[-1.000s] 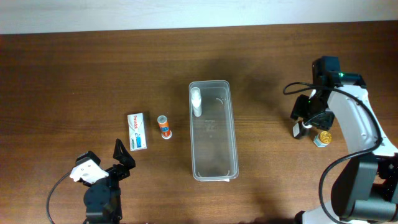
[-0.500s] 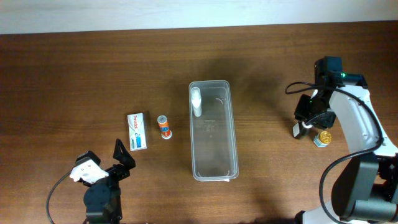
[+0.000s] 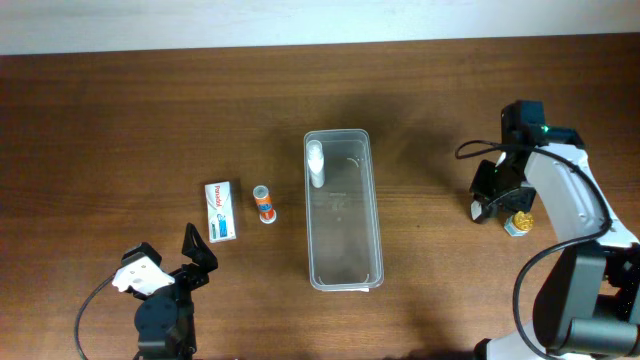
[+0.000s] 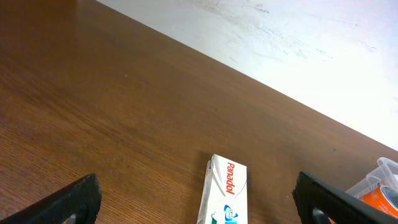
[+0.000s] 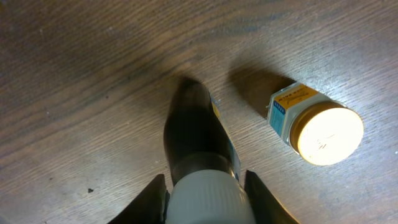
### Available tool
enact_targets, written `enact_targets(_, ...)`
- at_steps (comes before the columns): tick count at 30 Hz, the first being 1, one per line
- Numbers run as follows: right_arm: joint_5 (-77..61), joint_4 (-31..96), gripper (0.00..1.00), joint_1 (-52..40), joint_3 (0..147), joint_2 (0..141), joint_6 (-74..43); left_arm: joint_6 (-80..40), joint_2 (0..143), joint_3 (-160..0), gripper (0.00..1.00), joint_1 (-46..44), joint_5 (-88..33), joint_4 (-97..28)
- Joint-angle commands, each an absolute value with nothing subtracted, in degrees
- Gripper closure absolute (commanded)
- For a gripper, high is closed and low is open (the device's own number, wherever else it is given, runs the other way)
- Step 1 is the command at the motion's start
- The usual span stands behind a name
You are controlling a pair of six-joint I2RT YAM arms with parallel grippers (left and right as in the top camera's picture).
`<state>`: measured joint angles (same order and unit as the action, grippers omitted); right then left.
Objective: Pack container
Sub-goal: 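Carry the brown bottle into the container beside the white bottle and release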
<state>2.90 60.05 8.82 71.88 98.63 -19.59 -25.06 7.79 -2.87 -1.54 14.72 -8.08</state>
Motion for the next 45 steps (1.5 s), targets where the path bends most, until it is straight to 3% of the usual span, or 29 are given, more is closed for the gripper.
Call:
enact_targets(1,2.8,59.5,0.69,9.1,71.6,98.6,-20.2,-24.3,7.2,-2.5,0.01,-1.6,14.2,-7.9)
enact_targets(24,4.7,59.5,0.7,9.1,73.7,98.6,-20.2,-24.3,7.2,-2.5,0.01,-1.6,14.1,-7.9)
enact_targets(35,4.2,60.9,0.87,9.0,76.0,98.3,-20.1,-24.3,7.2,-2.5,0.0,-1.6,14.1,-7.9)
enact_targets(45,0.0,72.8,0.89,0.5,89.8,92.7,-19.7,-24.3,7.2,-2.5,0.01,-1.6,14.1,-7.9)
